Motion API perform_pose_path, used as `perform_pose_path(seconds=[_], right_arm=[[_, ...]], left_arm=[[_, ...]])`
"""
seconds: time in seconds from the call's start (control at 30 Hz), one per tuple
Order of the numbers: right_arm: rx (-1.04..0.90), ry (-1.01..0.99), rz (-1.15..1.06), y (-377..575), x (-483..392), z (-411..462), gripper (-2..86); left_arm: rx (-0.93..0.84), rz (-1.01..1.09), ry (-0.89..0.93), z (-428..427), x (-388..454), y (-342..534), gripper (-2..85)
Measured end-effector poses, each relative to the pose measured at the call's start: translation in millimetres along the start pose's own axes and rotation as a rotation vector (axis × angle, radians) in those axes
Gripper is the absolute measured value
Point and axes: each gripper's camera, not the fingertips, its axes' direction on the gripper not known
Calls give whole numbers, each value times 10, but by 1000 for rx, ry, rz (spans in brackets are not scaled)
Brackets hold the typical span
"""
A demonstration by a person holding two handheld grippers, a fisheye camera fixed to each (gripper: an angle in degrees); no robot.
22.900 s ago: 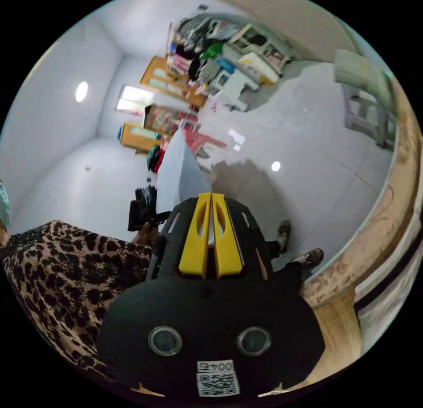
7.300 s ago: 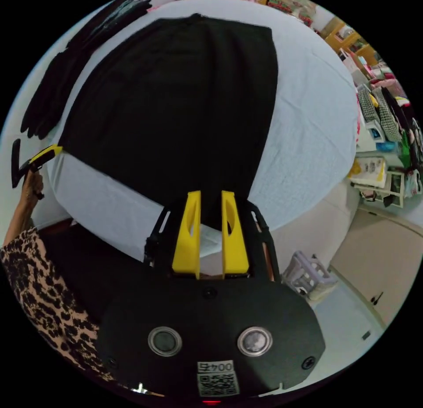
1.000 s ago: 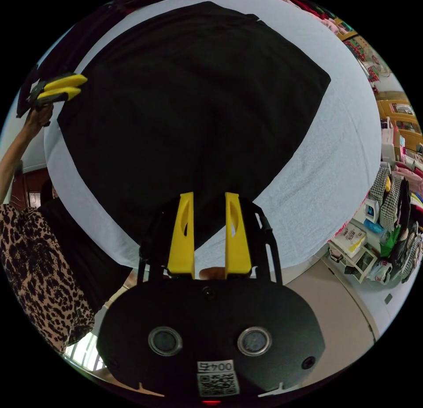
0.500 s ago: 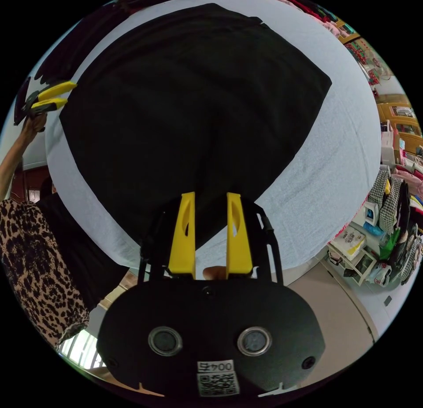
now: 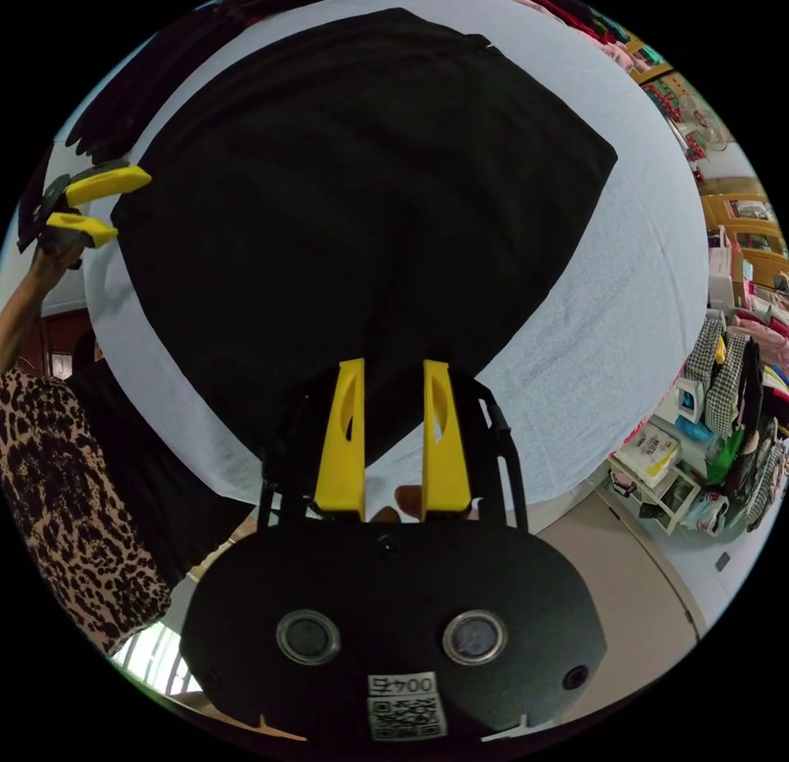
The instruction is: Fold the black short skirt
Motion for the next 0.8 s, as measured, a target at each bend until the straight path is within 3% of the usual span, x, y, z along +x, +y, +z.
perform_pose_path(seconds=[0.47, 0.8], right_arm=[[-92, 44, -142, 35, 22, 10, 111], [-8, 16, -115, 298, 180, 0, 100]], left_arm=[[41, -282, -1, 507, 963, -23, 139], [112, -459, -29, 639, 1566, 53, 138]])
